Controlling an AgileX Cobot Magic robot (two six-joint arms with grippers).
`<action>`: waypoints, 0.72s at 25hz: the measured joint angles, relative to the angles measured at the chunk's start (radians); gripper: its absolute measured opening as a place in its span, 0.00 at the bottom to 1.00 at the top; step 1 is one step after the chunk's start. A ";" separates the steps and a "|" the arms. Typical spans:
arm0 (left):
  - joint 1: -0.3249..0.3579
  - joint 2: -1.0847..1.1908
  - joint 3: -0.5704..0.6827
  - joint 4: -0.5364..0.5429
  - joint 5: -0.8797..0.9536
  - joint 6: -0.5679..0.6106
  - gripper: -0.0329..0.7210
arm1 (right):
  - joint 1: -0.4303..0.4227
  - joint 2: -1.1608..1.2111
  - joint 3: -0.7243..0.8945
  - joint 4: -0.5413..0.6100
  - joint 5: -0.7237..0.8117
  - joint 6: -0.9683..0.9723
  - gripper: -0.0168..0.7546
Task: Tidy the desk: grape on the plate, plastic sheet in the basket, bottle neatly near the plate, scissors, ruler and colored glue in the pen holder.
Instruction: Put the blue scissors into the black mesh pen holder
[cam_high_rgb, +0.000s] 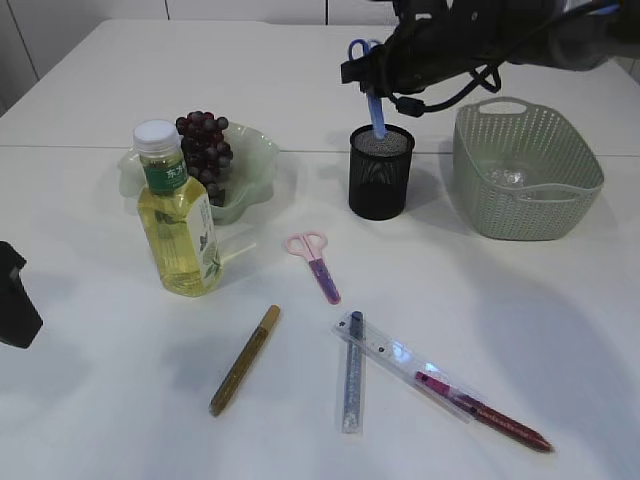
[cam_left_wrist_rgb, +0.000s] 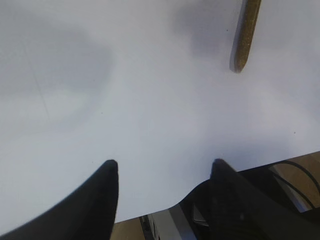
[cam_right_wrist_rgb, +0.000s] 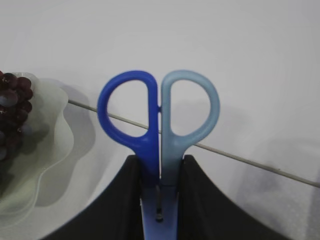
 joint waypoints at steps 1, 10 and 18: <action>0.000 0.000 0.000 0.000 0.000 0.000 0.61 | 0.000 0.009 0.000 0.000 -0.002 0.000 0.27; 0.000 0.000 0.000 0.010 0.000 0.000 0.61 | 0.000 0.045 0.000 0.000 0.043 -0.002 0.27; 0.000 0.000 0.000 0.010 0.002 0.000 0.61 | 0.000 0.046 0.000 -0.002 0.052 -0.002 0.45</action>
